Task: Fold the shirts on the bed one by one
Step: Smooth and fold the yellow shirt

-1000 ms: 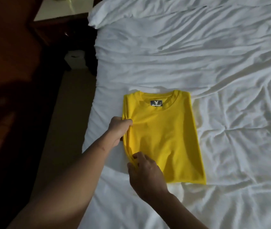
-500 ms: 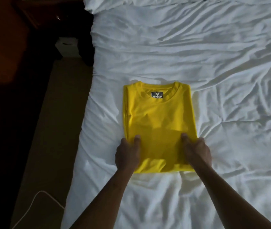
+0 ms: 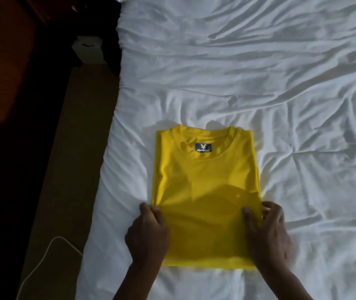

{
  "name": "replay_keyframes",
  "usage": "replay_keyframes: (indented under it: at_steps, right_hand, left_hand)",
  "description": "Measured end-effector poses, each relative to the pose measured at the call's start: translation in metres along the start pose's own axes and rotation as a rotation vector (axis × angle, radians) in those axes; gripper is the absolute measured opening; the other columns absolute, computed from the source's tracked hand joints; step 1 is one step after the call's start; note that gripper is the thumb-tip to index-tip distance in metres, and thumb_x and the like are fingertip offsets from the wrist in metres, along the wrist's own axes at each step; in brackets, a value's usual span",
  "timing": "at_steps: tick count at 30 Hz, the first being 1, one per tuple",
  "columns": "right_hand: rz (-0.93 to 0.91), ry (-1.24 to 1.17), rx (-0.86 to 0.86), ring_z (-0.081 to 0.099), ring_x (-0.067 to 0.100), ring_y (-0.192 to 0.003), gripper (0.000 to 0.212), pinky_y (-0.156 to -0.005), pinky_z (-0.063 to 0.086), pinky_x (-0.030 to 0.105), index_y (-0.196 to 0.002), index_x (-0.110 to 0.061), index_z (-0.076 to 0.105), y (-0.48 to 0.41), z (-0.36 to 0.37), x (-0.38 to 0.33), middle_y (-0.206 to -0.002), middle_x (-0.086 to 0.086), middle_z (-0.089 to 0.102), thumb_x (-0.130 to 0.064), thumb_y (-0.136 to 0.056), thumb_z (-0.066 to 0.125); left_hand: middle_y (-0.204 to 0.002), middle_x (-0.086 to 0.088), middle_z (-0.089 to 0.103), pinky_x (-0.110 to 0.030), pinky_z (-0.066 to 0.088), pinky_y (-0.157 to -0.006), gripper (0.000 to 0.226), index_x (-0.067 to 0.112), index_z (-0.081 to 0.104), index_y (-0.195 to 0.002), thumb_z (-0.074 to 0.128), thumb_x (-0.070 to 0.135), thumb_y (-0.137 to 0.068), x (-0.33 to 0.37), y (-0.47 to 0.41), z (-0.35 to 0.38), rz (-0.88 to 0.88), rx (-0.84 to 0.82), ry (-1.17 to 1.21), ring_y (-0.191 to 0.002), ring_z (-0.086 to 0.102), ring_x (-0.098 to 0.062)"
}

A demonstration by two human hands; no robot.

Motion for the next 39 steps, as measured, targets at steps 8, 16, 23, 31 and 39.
replay_keyframes:
  at_steps: [8, 16, 23, 31, 39]
  right_hand:
    - [-0.94, 0.398, -0.134, 0.008, 0.031, -0.16, 0.065, -0.125, 0.019, 0.057, -0.163, -0.014, 0.028, -0.019, 0.056, -0.059, -0.172, 0.009, 0.016, -0.048, -0.108, 0.033]
    - [-0.703, 0.309, 0.04, 0.007, 0.033, -0.16, 0.073, -0.128, 0.012, 0.057, -0.162, -0.003, 0.023, -0.048, 0.047, -0.054, -0.171, 0.017, 0.012, -0.048, -0.106, 0.032]
    - [-0.945, 0.508, -0.067, -0.001, 0.029, -0.16, 0.07, -0.128, 0.007, 0.055, -0.166, -0.018, 0.016, -0.077, 0.078, -0.087, -0.173, 0.008, 0.005, -0.056, -0.108, 0.023]
    - [-0.574, 0.229, 0.007, -0.007, 0.027, -0.16, 0.079, -0.129, -0.002, 0.046, -0.165, -0.009, 0.003, -0.111, 0.046, -0.072, -0.173, 0.014, -0.006, -0.054, -0.106, 0.028]
    - [0.103, -0.35, -0.19, 0.058, 0.03, -0.097, 0.051, -0.08, 0.046, 0.041, -0.132, -0.006, 0.055, -0.143, 0.027, -0.079, -0.114, 0.011, 0.063, -0.046, -0.1, 0.062]
  left_hand:
    - [-0.172, -0.017, 0.015, -0.059, 0.025, -0.123, 0.062, 0.009, 0.025, -0.164, 0.039, 0.035, -0.11, 0.079, -0.016, 0.034, 0.842, 0.019, -0.171, -0.161, 0.012, -0.033]
    - [-0.172, -0.021, 0.013, -0.064, 0.014, -0.125, 0.064, 0.002, 0.029, -0.161, 0.033, 0.035, -0.107, 0.044, -0.043, 0.029, 0.589, 0.102, -0.183, -0.161, 0.006, -0.037]
    - [-0.173, -0.017, 0.007, -0.061, 0.008, -0.127, 0.071, 0.004, 0.015, -0.165, 0.027, 0.045, -0.109, 0.088, -0.082, 0.047, 0.772, 0.072, -0.304, -0.161, 0.001, -0.031]
    - [-0.156, -0.022, 0.039, -0.055, 0.033, -0.112, 0.07, 0.008, 0.033, -0.158, 0.034, 0.053, -0.104, 0.059, -0.115, 0.019, 0.34, 0.103, -0.073, -0.14, 0.038, -0.04]
    - [-0.091, -0.018, 0.067, -0.039, 0.046, -0.075, 0.045, 0.003, 0.066, -0.094, 0.064, 0.047, -0.1, 0.082, -0.154, 0.005, -0.071, -0.31, 0.573, -0.088, 0.063, -0.037]
Point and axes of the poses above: each hand's wrist, its own y-axis away from the middle knuckle, its own z-axis out of the palm, x = y × z, the point moved 5 cm from there along -y, towards the middle knuckle
